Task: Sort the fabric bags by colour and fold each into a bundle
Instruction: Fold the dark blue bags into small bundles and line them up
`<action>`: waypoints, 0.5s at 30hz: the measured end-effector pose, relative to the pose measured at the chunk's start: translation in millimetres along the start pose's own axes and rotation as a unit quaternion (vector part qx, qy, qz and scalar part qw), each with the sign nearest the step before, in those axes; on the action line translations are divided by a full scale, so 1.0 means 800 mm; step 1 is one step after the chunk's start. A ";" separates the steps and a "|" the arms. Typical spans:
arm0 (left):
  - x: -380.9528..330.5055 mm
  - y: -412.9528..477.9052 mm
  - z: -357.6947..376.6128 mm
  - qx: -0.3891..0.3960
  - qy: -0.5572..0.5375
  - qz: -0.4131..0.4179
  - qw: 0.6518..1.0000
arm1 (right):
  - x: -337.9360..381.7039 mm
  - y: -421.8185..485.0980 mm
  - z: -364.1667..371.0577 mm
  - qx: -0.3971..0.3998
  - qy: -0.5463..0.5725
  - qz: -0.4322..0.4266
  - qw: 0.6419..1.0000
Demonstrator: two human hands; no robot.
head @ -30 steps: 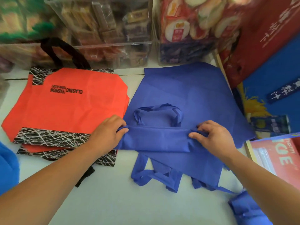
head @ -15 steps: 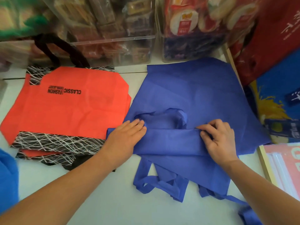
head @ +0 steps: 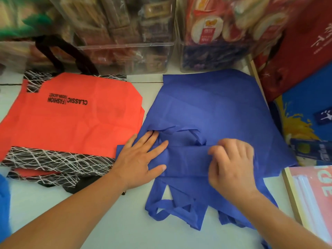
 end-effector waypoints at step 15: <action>0.026 -0.018 0.002 -0.039 -0.023 0.096 0.994 | 0.004 0.002 0.105 0.209 -0.012 -0.049 0.977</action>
Point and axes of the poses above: each hand's wrist, its own y-axis towards the middle knuckle, its own z-axis out of the palm, x = y × z, the point moved 6 cm from there along y, towards the middle knuckle, and after that the axes turned 8 degrees about x, right-handed, at the moved point
